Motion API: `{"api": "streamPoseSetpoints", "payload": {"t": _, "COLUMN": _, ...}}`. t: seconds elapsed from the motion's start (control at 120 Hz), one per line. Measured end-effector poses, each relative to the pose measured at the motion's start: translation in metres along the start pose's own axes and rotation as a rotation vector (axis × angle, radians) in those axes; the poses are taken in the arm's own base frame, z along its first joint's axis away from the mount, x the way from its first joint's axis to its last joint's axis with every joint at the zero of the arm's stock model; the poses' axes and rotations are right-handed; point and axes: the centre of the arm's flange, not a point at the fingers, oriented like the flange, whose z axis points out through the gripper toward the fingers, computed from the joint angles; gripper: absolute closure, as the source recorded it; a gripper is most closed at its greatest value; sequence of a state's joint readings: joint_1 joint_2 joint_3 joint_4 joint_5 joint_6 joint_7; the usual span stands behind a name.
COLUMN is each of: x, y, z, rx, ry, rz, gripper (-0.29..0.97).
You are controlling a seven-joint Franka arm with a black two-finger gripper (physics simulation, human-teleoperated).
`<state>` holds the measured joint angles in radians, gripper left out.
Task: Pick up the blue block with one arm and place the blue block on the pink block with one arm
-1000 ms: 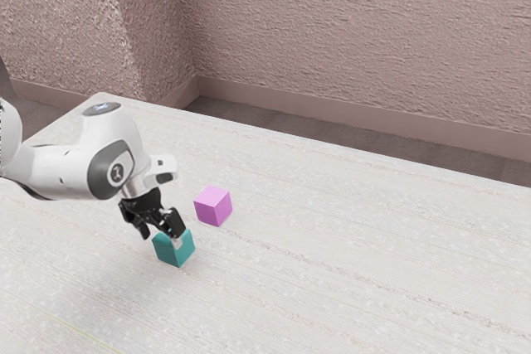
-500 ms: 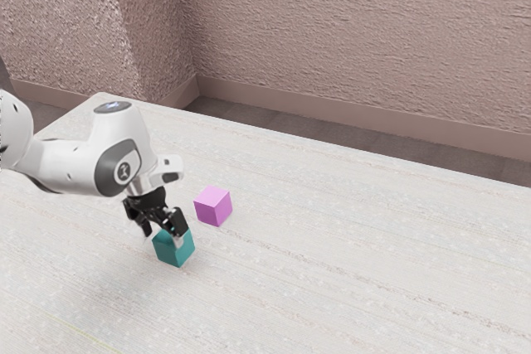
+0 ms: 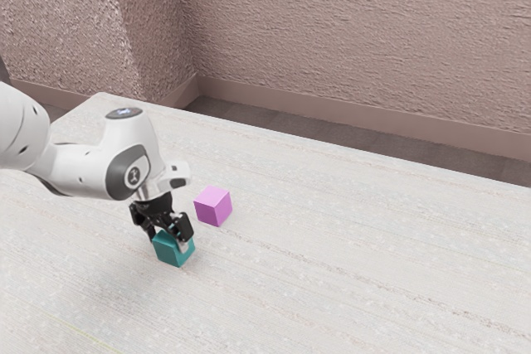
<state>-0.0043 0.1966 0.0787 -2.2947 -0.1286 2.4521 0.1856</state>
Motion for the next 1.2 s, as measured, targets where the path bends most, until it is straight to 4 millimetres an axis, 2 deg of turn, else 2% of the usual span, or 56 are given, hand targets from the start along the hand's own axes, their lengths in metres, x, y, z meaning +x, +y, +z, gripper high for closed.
{"api": "streamPoseSetpoints", "payload": {"t": 0.383, "x": 0.004, "y": 0.001, "z": 0.000, "rx": 0.007, "ry": 0.010, "rz": 0.008, "gripper": 0.09}}
{"api": "streamPoseSetpoints", "payload": {"t": 0.967, "x": 0.006, "y": 0.003, "z": -0.006, "rx": 0.017, "ry": 0.030, "rz": 0.029, "gripper": 0.33}}
{"api": "streamPoseSetpoints", "payload": {"t": 1.042, "x": 0.008, "y": 0.007, "z": -0.018, "rx": 0.018, "ry": 0.050, "rz": 0.035, "gripper": 0.34}}
{"api": "streamPoseSetpoints", "payload": {"t": 1.125, "x": 0.019, "y": 0.009, "z": -0.045, "rx": 0.023, "ry": 0.097, "rz": 0.041, "gripper": 0.35}}
{"api": "streamPoseSetpoints", "payload": {"t": 1.2, "x": 0.044, "y": 0.008, "z": -0.080, "rx": 0.031, "ry": 0.154, "rz": 0.046, "gripper": 0.36}}
